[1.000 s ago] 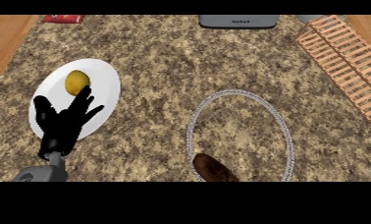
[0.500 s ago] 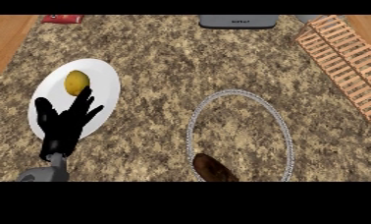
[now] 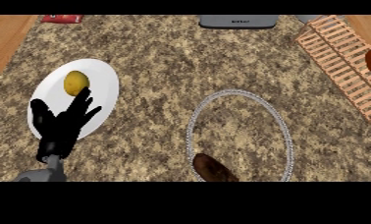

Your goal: Pick the squash from the placemat and place it in the tiered shelf

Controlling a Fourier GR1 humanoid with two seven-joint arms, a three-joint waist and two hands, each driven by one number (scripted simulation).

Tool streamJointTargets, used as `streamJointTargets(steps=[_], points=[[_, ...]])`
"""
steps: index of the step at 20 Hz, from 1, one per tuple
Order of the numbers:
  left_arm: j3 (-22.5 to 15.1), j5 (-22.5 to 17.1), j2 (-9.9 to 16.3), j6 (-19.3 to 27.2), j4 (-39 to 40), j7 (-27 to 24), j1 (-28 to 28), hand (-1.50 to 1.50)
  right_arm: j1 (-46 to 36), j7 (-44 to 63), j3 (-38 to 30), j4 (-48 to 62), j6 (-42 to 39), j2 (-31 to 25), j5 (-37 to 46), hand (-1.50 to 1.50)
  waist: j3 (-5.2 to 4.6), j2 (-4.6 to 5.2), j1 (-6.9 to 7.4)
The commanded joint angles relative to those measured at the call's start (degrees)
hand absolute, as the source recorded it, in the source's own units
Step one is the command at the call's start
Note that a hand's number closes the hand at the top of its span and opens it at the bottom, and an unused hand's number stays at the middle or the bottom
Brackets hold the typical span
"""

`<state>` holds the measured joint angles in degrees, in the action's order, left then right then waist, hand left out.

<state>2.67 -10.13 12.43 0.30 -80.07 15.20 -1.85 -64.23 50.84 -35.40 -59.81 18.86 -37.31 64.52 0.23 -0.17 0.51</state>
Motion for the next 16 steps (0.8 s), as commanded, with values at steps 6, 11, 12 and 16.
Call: streamJointTargets(steps=[6,11,12,16], points=[[-0.86,1.70,-0.88,-0.02,2.38,-0.60,1.81,0.00,3.28,3.44,-1.61,-6.16,9.00,-3.00,2.65,-1.50,-0.26,0.23,-0.40],[0.81,0.83,-0.09,0.23,3.52,1.14,-0.23,0.00,5.68,12.34,-2.54,-18.60,3.77,-5.38,9.67,-1.50,-0.34,-0.20,-1.89],[1.44,-0.13,0.15,-0.01,1.71,1.68,1.26,0.00,5.51,10.87,-5.59,-19.12,2.58,-8.80,7.33,-1.50,-0.29,-0.33,-1.86],[2.55,-0.11,0.99,-0.40,3.03,1.27,-0.02,0.00,12.43,12.42,-9.71,-32.39,-3.23,-7.60,4.89,-1.50,-0.26,-0.32,-2.16]])
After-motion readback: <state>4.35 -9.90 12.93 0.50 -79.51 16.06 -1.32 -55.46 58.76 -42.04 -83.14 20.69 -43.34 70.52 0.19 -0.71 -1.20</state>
